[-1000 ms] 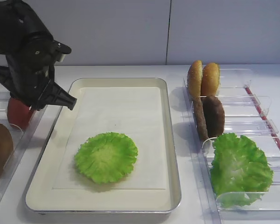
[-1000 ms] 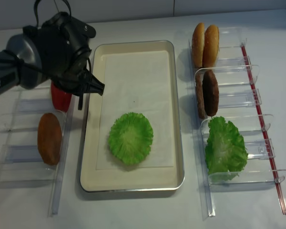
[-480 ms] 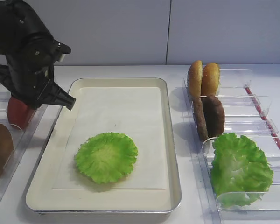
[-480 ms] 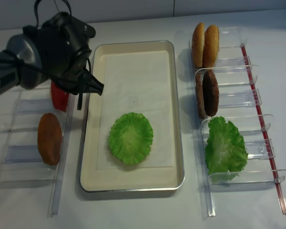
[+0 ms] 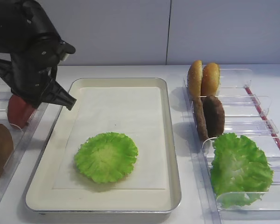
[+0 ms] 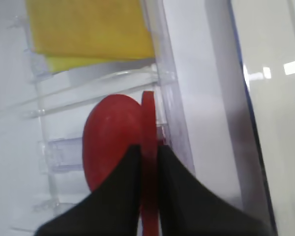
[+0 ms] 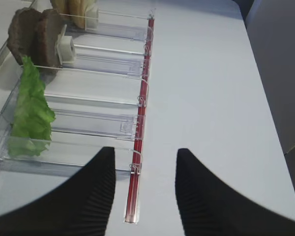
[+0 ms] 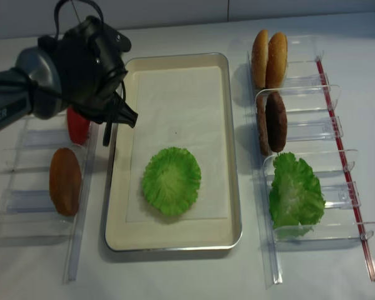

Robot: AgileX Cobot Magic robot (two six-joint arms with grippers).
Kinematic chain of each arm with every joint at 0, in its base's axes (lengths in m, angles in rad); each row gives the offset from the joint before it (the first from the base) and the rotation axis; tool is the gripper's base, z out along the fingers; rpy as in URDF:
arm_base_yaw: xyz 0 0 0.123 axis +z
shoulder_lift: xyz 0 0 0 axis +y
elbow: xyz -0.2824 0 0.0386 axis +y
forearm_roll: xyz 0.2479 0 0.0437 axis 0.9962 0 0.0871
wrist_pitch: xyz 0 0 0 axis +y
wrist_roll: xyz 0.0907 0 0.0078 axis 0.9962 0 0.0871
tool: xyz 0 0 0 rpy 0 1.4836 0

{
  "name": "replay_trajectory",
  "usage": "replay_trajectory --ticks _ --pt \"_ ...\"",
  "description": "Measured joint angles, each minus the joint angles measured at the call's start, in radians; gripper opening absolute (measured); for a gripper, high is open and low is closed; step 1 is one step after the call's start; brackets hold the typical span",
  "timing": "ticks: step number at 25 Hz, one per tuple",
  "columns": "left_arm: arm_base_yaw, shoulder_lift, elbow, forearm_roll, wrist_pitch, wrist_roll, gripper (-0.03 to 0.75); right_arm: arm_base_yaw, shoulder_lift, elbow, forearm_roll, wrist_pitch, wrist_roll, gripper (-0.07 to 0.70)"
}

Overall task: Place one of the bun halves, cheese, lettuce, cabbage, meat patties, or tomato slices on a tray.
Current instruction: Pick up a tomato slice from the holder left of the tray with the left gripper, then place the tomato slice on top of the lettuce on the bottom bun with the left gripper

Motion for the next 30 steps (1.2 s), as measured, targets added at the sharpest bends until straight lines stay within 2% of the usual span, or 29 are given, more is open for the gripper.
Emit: replay_trajectory --ticks 4,6,15,21,24,26,30 --pt "0.0 0.0 -0.059 -0.026 0.079 0.01 0.083 0.0 0.0 0.0 -0.002 0.0 0.002 0.34" --pt "0.0 -0.009 -0.08 -0.075 0.083 0.053 0.083 0.0 0.0 0.0 -0.002 0.0 0.002 0.34" --pt "0.0 -0.156 -0.115 -0.328 -0.004 0.174 0.083 0.0 0.0 0.0 -0.003 0.0 0.002 0.34" --pt "0.0 -0.216 -0.115 -0.567 -0.021 0.362 0.083 0.0 0.0 0.0 -0.003 0.0 0.004 0.339" --pt "0.002 -0.216 -0.115 -0.638 -0.041 0.391 0.083 0.0 0.0 0.0 -0.003 0.0 0.004 0.339" --pt "0.012 -0.216 -0.113 -0.696 -0.05 0.413 0.083 0.0 0.0 0.0 -0.003 0.0 0.004 0.339" --pt "0.076 -0.216 -0.089 -0.846 -0.056 0.509 0.083 0.0 0.0 0.0 -0.003 0.0 0.004 0.339"
